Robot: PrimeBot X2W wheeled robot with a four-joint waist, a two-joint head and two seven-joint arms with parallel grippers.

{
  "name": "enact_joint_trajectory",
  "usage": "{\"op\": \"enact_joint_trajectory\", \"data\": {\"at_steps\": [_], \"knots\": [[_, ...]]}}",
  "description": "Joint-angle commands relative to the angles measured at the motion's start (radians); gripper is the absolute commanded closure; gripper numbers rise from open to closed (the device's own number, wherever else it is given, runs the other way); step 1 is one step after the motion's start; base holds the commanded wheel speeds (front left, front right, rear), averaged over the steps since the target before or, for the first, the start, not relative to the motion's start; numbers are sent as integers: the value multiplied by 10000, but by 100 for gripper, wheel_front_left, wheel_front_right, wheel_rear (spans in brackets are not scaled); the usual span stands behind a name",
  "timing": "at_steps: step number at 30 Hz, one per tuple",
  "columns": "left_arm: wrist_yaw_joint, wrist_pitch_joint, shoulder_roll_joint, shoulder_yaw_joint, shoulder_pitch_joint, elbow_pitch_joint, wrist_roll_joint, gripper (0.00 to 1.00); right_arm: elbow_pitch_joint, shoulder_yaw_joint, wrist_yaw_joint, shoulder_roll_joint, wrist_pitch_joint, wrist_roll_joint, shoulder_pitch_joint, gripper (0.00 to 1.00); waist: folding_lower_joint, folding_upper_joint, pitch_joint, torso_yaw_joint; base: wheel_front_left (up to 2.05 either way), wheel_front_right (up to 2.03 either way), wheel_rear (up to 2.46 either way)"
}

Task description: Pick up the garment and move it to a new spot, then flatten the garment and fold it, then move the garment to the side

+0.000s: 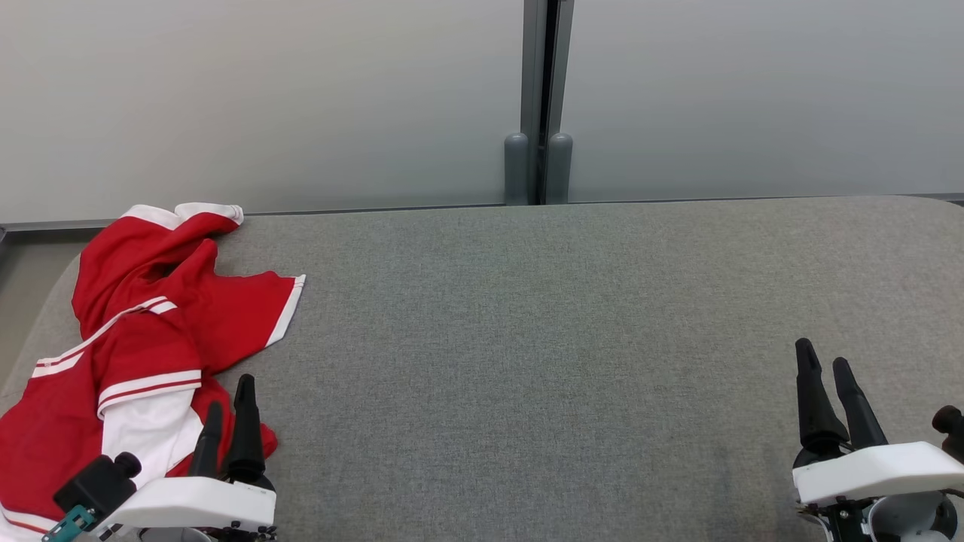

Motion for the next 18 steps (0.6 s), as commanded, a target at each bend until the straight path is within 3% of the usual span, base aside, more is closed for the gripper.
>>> {"op": "enact_joint_trajectory", "data": {"at_steps": [1, 18], "knots": [[59, -138, 92, 14, -59, -125, 604, 0, -192, 3, 15, -100, -156, -535, -5, 0, 0, 0, -7, 8, 0, 0, 0], [-101, -645, 139, -2, 192, -287, 3074, 0, -162, 185, 18, -104, -628, -2595, 122, 0, 0, 0, -49, 39, 0, 0, 0]]}}
